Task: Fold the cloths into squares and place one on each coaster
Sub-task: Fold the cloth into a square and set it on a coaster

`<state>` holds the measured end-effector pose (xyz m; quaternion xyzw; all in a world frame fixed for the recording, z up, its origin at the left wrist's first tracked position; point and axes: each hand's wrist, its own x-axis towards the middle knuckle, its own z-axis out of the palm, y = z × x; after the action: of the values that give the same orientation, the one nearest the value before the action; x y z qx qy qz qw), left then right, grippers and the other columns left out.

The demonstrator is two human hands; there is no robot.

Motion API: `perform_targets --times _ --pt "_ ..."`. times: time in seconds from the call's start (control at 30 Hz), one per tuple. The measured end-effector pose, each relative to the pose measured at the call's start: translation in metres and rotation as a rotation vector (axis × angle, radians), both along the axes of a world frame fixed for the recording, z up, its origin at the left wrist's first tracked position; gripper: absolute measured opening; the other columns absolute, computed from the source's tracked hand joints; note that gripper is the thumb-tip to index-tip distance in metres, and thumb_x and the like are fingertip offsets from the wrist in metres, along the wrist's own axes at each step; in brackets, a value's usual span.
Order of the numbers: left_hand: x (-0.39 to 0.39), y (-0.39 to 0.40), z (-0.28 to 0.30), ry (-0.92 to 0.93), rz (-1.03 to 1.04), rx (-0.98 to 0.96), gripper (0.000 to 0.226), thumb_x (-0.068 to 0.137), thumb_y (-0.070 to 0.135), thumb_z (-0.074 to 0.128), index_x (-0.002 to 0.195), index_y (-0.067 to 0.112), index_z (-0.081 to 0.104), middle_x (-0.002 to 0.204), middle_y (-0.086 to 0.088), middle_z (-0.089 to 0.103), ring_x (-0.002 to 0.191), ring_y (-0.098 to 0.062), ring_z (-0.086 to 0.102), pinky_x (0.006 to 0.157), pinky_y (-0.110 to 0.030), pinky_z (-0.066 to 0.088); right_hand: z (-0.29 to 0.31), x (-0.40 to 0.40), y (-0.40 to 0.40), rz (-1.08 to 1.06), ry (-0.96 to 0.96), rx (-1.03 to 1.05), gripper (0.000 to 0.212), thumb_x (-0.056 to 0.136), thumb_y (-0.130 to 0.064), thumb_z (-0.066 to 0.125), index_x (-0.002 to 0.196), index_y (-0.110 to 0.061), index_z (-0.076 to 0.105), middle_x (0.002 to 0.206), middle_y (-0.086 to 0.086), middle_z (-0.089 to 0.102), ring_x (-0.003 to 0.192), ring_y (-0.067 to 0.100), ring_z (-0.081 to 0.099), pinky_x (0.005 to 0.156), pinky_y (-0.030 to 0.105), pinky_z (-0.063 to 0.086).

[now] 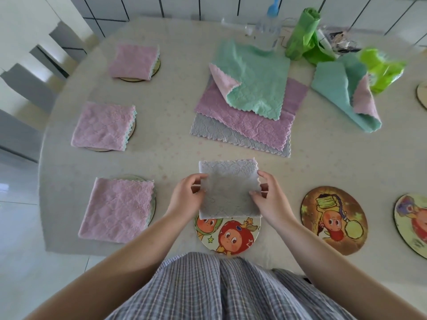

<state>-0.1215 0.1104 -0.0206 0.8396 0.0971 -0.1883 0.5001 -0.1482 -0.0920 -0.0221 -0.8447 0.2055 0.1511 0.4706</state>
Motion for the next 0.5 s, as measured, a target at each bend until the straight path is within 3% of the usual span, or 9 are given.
perform_targets --times 0.17,0.3,0.5 --pt "-0.027 0.008 0.003 0.06 0.024 -0.129 0.029 0.092 0.009 0.054 0.112 0.029 0.058 0.101 0.02 0.057 0.091 0.009 0.053 0.061 -0.004 0.043 0.006 -0.036 0.003 -0.078 -0.044 0.063 0.048 0.09 -0.021 0.059 0.132 -0.035 0.039 0.1 -0.008 0.055 0.088 0.003 0.056 0.068 0.023 0.047" --pt "-0.048 0.017 -0.005 0.073 -0.011 -0.135 0.03 0.091 0.008 0.055 0.112 0.029 0.059 0.1 0.023 0.059 0.092 0.01 0.055 0.064 -0.001 0.042 -0.005 -0.068 0.013 -0.109 0.016 0.097 0.05 0.09 -0.017 0.059 0.133 -0.033 0.04 0.1 -0.006 0.059 0.09 0.011 0.061 0.078 0.038 0.054" --pt "-0.057 0.025 -0.017 0.052 -0.081 -0.089 0.032 0.091 0.009 0.056 0.116 0.028 0.059 0.112 0.013 0.06 0.1 0.003 0.056 0.077 -0.008 0.042 -0.012 -0.086 0.021 -0.096 0.016 0.027 0.05 0.091 -0.019 0.058 0.133 -0.034 0.038 0.108 -0.004 0.058 0.096 0.014 0.059 0.081 0.037 0.053"
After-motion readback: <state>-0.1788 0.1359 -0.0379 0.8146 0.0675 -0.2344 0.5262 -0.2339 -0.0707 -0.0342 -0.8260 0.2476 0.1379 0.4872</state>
